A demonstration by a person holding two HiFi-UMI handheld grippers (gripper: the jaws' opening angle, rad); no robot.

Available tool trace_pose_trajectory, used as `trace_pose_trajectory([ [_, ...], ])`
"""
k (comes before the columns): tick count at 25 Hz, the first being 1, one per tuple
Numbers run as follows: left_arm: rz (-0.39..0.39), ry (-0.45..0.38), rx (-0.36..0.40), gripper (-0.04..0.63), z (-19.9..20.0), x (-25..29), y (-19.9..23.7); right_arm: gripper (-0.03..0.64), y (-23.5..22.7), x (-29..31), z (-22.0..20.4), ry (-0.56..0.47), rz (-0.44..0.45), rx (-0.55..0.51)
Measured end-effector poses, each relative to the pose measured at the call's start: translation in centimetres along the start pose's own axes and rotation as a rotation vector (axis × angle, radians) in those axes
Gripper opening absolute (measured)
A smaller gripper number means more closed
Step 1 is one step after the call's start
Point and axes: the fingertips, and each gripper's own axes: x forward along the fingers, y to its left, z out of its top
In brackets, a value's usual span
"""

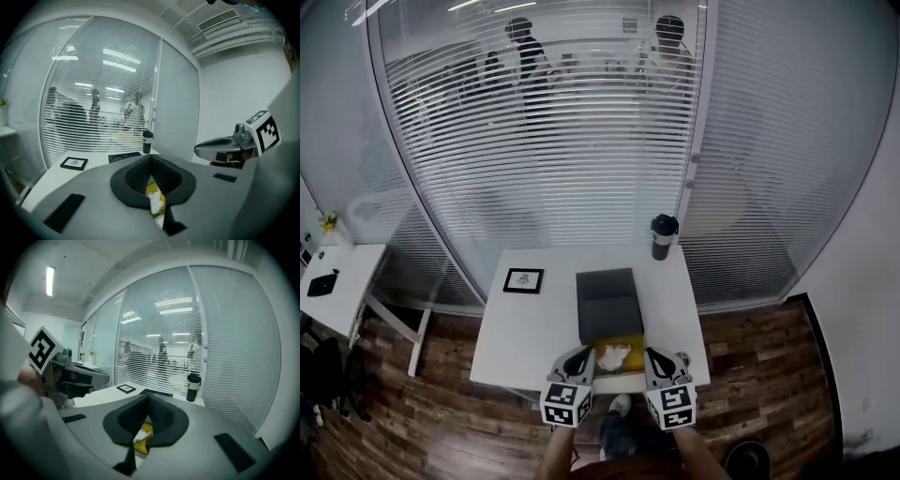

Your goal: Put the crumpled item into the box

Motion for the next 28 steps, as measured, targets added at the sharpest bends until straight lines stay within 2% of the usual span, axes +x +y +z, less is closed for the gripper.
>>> trace_pose_trajectory([
  [8,0.023,-0.016,-0.015,0.024,0.2,0.1,0.8,0.012,-0.9,0.2,0.0,0.003,-0.02,0.007],
  [28,0.018,-0.006,-0.046,0.025,-0.3,0.5,1.3,0.012,-1.3,0.6,-0.6,0.022,-0.016,0.015],
])
